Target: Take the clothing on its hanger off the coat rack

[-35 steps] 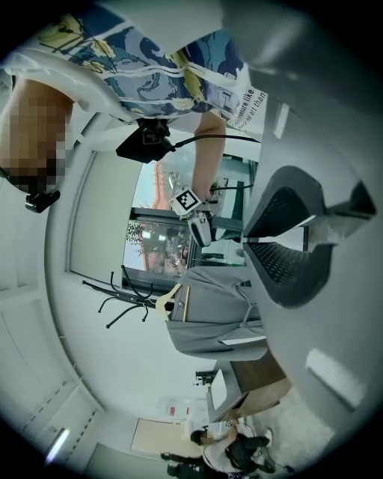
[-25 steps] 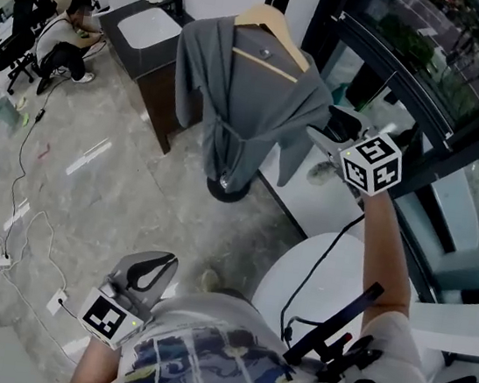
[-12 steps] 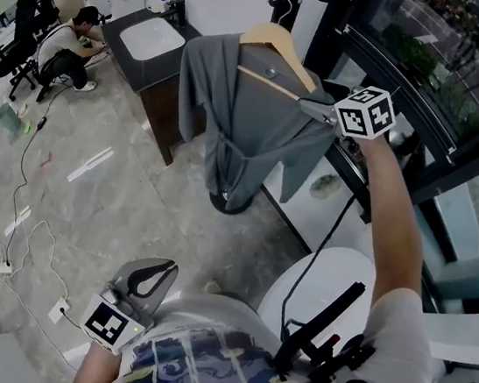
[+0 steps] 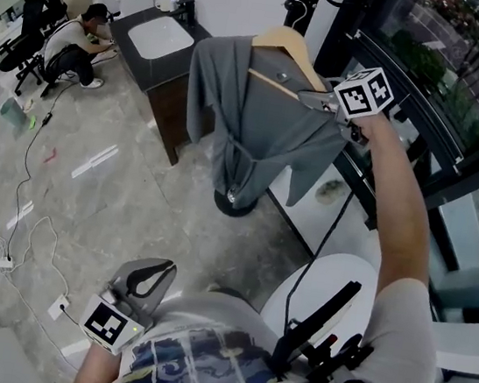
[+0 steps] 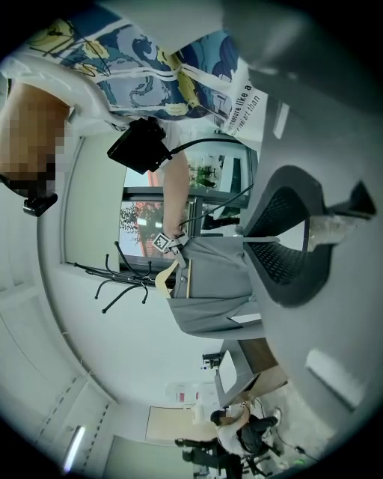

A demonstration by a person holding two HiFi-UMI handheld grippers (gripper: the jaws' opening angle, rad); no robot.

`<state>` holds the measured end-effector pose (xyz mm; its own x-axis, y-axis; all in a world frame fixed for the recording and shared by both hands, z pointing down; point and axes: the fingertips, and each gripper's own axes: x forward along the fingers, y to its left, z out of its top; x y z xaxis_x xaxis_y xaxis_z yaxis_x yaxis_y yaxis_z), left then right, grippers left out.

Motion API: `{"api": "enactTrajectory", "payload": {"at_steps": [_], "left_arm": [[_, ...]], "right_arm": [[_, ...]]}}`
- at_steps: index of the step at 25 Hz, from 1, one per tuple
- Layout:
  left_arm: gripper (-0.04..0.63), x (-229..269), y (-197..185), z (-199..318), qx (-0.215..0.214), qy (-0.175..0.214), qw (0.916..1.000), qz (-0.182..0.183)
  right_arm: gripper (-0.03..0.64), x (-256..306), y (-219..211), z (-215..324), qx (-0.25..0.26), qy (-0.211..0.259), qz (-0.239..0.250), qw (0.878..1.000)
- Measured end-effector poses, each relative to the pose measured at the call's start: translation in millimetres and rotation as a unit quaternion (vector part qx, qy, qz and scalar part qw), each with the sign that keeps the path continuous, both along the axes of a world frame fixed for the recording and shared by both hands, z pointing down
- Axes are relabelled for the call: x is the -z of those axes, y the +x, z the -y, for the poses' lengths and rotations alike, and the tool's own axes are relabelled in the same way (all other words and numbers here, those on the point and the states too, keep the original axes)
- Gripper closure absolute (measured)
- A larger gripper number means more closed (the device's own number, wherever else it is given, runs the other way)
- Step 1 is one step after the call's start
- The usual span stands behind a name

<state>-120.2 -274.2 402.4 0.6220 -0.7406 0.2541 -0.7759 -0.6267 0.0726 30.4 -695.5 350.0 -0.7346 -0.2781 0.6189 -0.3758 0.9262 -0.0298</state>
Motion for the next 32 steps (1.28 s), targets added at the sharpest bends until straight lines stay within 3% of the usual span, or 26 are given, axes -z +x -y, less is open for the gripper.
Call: {"api": "enactTrajectory", "payload": {"at_steps": [2, 10, 24, 32], "left_arm": [[0.571, 0, -3, 0, 0.008, 0.001, 1.0000, 0.000], [0.574, -2, -13, -7, 0.014, -0.002, 0.9999, -0.004], [0.574, -2, -30, -36, 0.013, -0.004, 0.9996, -0.025], [0.574, 2, -45, -63, -0.004, 0.009, 0.9996, -0.028]], "right_arm": [[0.606, 2, -3, -3, 0.009, 0.011, 0.000, 1.000], [0.611, 12, -1, -7, -0.022, 0.070, 0.000, 0.997], [0.611, 42, 8, -39, -0.046, 0.091, -0.018, 0.995], [0.611, 73, 10, -85, -0.058, 0.112, -0.009, 0.992]]}}
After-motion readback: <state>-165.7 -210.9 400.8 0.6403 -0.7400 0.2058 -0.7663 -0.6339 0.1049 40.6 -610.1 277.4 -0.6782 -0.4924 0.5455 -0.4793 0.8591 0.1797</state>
